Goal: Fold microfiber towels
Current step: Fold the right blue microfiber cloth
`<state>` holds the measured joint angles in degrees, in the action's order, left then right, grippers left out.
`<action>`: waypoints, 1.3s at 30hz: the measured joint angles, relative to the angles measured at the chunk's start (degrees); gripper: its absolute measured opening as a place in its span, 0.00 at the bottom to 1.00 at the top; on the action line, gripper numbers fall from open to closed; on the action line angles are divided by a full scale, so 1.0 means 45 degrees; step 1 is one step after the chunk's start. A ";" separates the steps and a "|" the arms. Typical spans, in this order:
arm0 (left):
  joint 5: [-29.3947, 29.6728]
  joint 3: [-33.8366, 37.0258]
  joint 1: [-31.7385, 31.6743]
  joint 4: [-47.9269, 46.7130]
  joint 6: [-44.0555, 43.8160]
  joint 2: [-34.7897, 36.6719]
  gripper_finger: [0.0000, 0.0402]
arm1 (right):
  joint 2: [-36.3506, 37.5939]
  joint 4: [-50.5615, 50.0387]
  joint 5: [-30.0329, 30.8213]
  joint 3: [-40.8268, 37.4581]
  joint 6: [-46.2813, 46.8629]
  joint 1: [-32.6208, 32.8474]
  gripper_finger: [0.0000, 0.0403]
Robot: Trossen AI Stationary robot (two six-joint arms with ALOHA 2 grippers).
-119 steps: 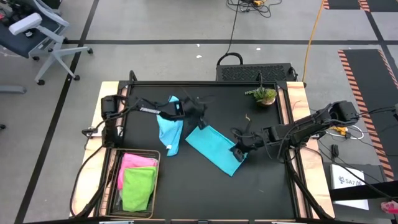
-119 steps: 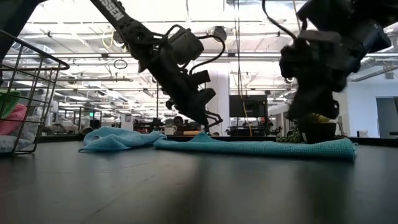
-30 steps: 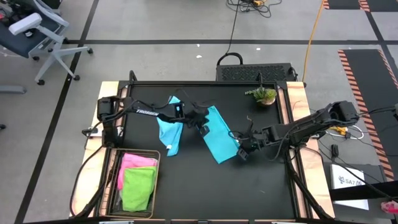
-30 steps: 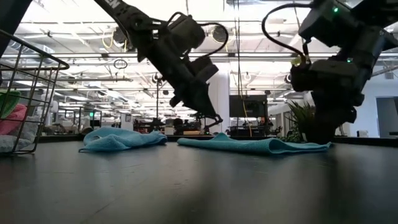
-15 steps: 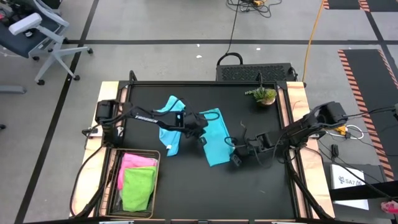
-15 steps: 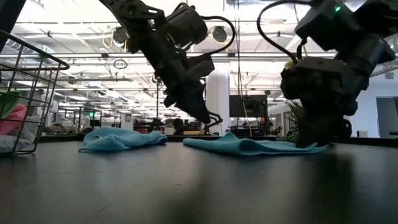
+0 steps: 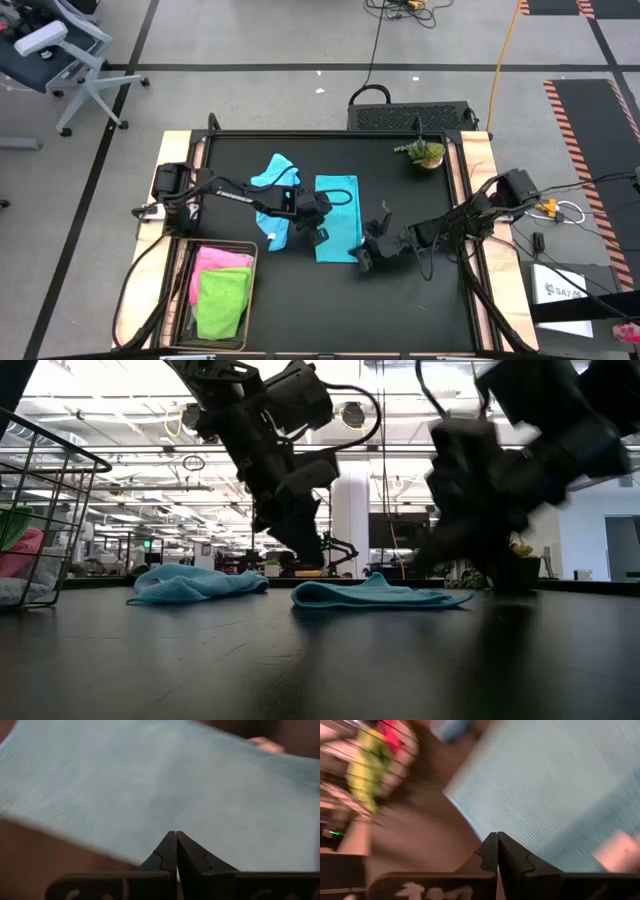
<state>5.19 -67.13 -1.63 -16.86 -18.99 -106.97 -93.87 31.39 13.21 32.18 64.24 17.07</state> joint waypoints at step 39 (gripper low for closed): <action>-0.0107 -0.0005 -0.3925 -0.0184 -0.2237 0.1786 0.24 | 0.0971 -1.6439 -0.4826 0.9979 -1.5312 -0.9696 0.23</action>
<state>4.71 -67.16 -19.30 -17.69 -29.05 -98.94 -89.49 -42.58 -8.50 77.09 -4.66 -26.56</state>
